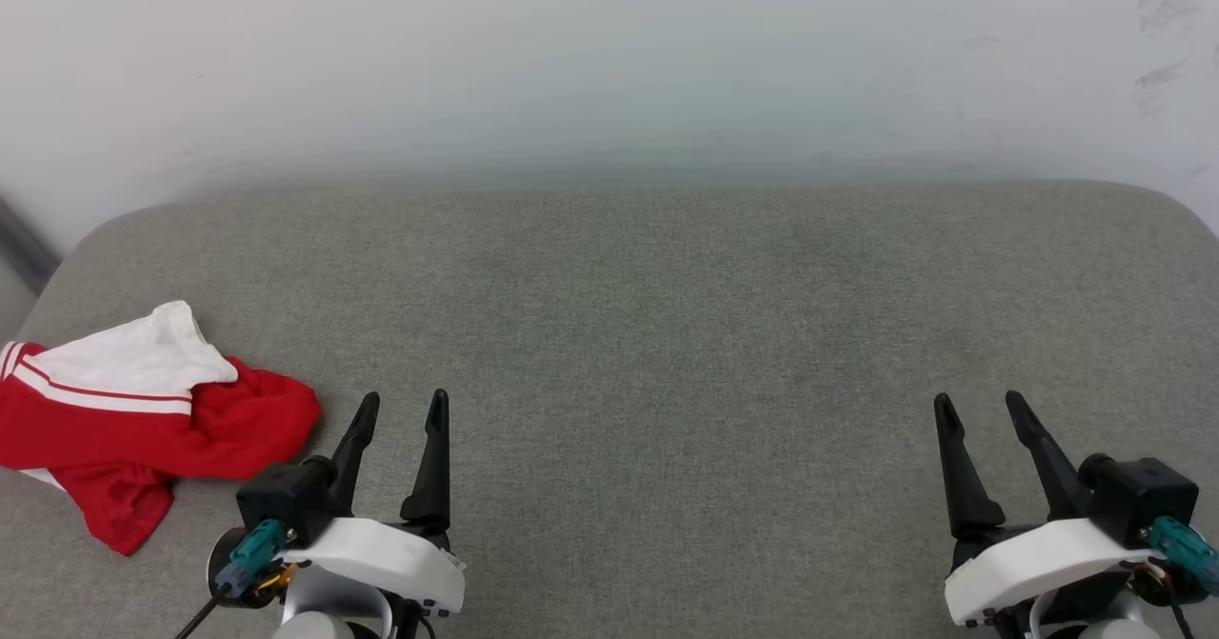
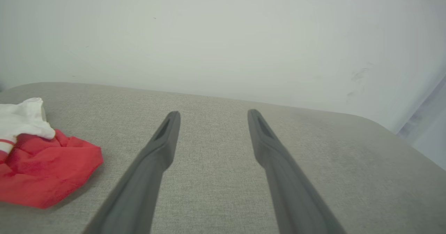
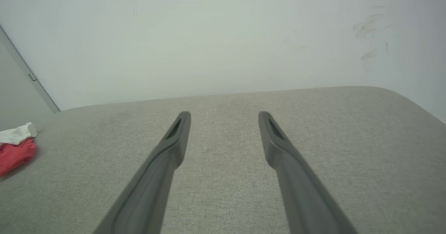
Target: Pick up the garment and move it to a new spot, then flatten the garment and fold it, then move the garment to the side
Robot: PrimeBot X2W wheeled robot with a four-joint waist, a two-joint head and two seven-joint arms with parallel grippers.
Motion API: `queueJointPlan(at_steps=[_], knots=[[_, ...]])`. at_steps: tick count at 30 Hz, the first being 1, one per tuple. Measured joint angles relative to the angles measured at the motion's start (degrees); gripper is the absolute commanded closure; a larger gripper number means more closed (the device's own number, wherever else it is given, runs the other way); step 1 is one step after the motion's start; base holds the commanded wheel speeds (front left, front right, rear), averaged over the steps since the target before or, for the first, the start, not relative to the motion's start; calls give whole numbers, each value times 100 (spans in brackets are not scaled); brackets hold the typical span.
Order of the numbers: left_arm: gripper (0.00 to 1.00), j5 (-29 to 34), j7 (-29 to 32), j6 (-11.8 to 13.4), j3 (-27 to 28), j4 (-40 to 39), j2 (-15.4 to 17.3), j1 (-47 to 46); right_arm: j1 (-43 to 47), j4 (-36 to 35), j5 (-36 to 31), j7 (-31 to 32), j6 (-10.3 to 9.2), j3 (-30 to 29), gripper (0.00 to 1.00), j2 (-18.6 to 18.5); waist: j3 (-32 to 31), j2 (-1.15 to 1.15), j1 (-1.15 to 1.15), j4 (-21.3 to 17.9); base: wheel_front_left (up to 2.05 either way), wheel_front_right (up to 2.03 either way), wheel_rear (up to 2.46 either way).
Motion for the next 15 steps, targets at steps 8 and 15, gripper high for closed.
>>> queueJointPlan(at_steps=[8, 15], knots=[[0, 367, -101, 8, -46, 123, 4, 1, 48, -30, -313, -9, 0, -53, 0, 24, 1, 0, 0, 7, 0, 0, 0], [0, 634, -177, 8, -64, 241, 7, 1, 52, -67, -544, -93, 0, -96, 0, 42, -5, 0, 0, 11, 0, 0, 0]])
